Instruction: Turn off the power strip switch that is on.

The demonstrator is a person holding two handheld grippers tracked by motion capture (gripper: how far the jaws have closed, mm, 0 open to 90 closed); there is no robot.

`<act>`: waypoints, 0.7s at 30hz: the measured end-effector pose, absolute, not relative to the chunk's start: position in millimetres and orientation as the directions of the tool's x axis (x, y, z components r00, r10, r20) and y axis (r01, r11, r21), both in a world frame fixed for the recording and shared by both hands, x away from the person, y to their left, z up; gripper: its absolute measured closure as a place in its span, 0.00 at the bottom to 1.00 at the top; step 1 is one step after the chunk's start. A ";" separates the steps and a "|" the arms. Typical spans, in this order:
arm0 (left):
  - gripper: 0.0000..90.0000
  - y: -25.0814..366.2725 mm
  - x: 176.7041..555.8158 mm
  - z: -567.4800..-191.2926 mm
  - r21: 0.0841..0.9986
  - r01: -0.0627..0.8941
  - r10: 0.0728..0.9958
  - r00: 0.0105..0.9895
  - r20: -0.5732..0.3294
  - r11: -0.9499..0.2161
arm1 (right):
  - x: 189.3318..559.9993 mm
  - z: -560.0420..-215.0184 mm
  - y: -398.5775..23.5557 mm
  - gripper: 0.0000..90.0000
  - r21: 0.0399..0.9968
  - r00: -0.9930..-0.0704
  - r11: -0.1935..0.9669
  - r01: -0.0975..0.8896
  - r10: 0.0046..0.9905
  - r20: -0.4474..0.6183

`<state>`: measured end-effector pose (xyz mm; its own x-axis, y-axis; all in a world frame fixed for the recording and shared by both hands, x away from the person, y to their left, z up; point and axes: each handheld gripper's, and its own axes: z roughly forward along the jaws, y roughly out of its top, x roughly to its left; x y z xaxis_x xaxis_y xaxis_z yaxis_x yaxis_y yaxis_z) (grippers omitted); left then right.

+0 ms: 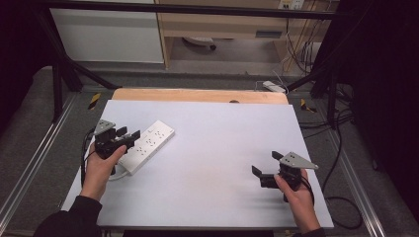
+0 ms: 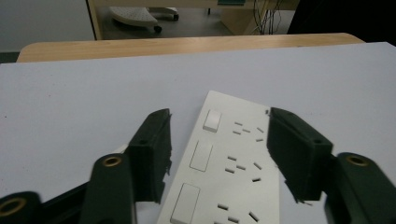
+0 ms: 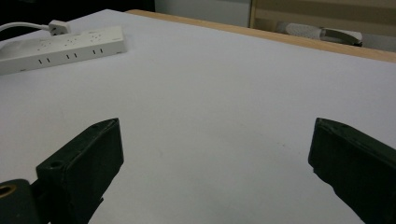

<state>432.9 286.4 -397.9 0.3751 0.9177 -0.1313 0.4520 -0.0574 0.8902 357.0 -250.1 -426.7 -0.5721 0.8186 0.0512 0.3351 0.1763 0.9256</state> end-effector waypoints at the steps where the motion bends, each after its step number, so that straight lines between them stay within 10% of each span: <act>1: 0.49 286.6 432.8 -398.0 0.890 0.452 0.917 0.377 -0.133 -0.057 | 357.0 -426.7 -250.0 0.04 0.925 -0.573 0.177 0.336 0.818 0.052; 21: 0.93 287.3 427.9 -398.1 0.898 0.431 0.891 0.437 -0.124 -0.086 | 357.3 -427.1 -250.2 0.04 0.924 -0.571 0.180 0.336 0.820 0.048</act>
